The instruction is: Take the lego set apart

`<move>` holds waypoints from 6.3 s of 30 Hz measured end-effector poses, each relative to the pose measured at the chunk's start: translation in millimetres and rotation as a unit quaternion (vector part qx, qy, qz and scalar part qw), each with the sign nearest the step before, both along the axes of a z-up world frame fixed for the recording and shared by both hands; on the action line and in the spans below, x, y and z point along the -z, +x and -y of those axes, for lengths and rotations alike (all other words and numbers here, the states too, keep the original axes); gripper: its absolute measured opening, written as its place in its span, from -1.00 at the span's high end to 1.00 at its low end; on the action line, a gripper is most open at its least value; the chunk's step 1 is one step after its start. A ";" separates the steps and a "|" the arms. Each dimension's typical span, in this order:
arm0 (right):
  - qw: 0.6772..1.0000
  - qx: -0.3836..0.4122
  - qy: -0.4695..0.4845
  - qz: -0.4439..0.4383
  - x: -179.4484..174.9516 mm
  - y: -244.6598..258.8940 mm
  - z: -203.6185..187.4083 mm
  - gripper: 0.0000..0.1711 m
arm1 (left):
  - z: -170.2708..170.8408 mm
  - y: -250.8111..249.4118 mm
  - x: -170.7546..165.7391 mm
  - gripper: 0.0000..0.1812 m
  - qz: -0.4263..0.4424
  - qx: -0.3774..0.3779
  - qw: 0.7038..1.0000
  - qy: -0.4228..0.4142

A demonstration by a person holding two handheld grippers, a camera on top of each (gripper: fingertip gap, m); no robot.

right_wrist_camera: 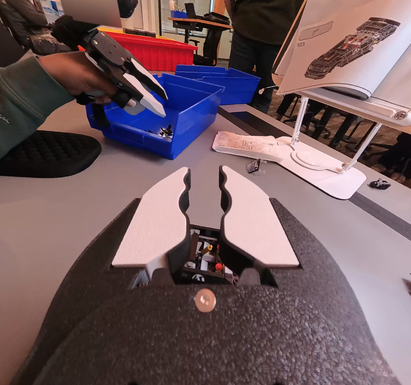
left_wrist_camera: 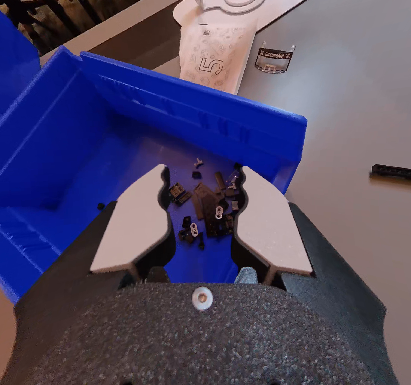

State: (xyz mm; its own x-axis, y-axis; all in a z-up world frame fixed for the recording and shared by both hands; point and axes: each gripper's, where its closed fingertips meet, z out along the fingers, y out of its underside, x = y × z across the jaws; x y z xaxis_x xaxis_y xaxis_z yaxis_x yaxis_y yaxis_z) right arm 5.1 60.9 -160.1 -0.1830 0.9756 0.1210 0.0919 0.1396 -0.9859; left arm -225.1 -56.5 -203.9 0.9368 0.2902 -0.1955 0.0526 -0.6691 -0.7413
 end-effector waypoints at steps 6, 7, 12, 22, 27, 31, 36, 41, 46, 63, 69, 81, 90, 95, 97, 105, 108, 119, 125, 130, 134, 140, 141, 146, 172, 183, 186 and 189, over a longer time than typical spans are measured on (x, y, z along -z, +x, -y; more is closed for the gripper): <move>1.000 0.007 0.003 -0.001 -1.2 0.6 -3.5 0.74 | -21.6 42.7 -19.1 0.51 -0.010 0.125 0.990 0.060; 1.000 0.010 0.003 -0.002 -1.6 0.7 -5.0 0.75 | -26.8 62.8 -21.5 0.61 -0.004 0.176 0.982 0.069; 1.000 0.022 -0.007 -0.001 -2.8 1.7 -12.8 0.77 | -42.1 138.5 13.8 0.68 0.057 0.321 0.945 0.018; 1.000 0.027 -0.006 0.009 0.1 2.1 -15.9 0.81 | -65.9 179.8 75.2 0.53 -0.014 0.420 0.904 -0.077; 0.999 0.020 -0.011 0.027 8.3 -0.4 -13.3 0.81 | -67.7 186.1 80.8 0.84 -0.005 0.471 0.876 -0.104; 0.999 0.016 -0.008 0.033 10.8 -0.6 -10.6 0.81 | -68.4 179.8 75.7 0.89 0.019 0.440 0.893 -0.092; 0.997 -0.021 -0.065 0.029 6.1 0.0 1.8 0.82 | -78.1 199.4 -10.7 0.90 0.291 0.404 0.853 0.160; 0.968 -0.097 -0.230 0.007 -11.3 -0.1 23.9 0.80 | -76.9 208.9 -55.9 0.89 0.431 0.392 0.763 0.278; 0.947 -0.112 -0.300 0.000 -15.5 -3.1 30.4 0.78 | -81.8 229.3 -58.8 0.89 0.459 0.398 0.743 0.282; 0.940 -0.115 -0.321 0.000 -16.8 -0.3 28.6 0.91 | -85.1 239.5 -47.0 0.89 0.426 0.401 0.765 0.268; 0.946 -0.163 -0.278 0.042 -11.3 7.7 43.6 0.92 | -76.9 244.4 -41.2 0.76 0.406 0.429 0.769 0.243; 0.945 -0.188 -0.253 0.081 1.0 10.5 54.9 0.91 | -66.9 256.9 -30.4 0.90 0.359 0.472 0.779 0.207; 0.944 -0.204 -0.239 0.098 6.2 13.4 60.3 0.91 | -62.9 262.6 -24.4 0.90 0.360 0.485 0.774 0.192; 0.944 -0.199 -0.249 0.087 3.7 11.8 58.2 0.91 | -65.1 260.5 -27.0 0.90 0.363 0.474 0.777 0.200; 0.944 -0.193 -0.256 0.078 1.8 10.1 56.1 0.91 | -66.9 258.6 -29.2 0.90 0.372 0.465 0.775 0.210; 0.949 -0.174 -0.255 0.060 -1.7 8.1 49.7 0.86 | -70.1 256.1 -27.8 0.90 0.370 0.455 0.781 0.215; 0.950 -0.179 -0.249 0.065 -0.1 8.3 52.6 0.86 | -69.8 257.8 -27.6 0.90 0.372 0.457 0.779 0.213; 0.948 -0.192 -0.238 0.091 2.9 12.0 55.7 0.91 | -67.3 262.0 -27.5 0.90 0.361 0.468 0.779 0.211; 0.937 -0.217 -0.259 0.088 -6.8 18.9 54.2 0.91 | -65.2 260.7 -44.6 0.90 0.394 0.463 0.758 0.237; 0.931 -0.235 -0.269 0.074 -14.7 22.7 55.0 0.91 | -64.4 262.2 -55.9 0.91 0.428 0.458 0.734 0.261; 0.921 -0.245 -0.297 0.056 -19.1 22.5 55.2 0.91 | -64.8 261.0 -62.2 0.91 0.449 0.451 0.719 0.280; 0.923 -0.253 -0.262 0.126 21.5 14.1 83.8 0.91 | -58.1 213.9 -112.8 0.89 0.447 0.415 0.687 0.394; 0.926 -0.254 -0.259 0.107 11.2 12.7 82.3 0.91 | -56.5 213.6 -110.7 0.90 0.429 0.414 0.702 0.390; 0.939 -0.230 -0.249 0.065 -3.8 12.8 63.0 0.91 | -60.4 214.1 -79.2 0.90 0.421 0.406 0.743 0.325; 0.779 -0.164 0.235 0.557 118.2 113.0 25.9 0.91 | -81.7 215.6 -16.9 0.91 0.392 0.364 0.816 0.221; 0.780 -0.163 0.232 0.558 128.0 105.3 22.4 0.72 | -77.6 224.4 -10.5 0.91 0.390 0.372 0.817 0.205; 0.799 -0.172 0.203 0.540 127.2 106.5 24.2 0.60 | -76.4 227.4 -11.1 0.91 0.396 0.376 0.812 0.204; 0.836 -0.175 0.165 0.493 113.9 101.3 28.6 0.60 | -74.7 231.8 -12.0 0.91 0.405 0.383 0.805 0.204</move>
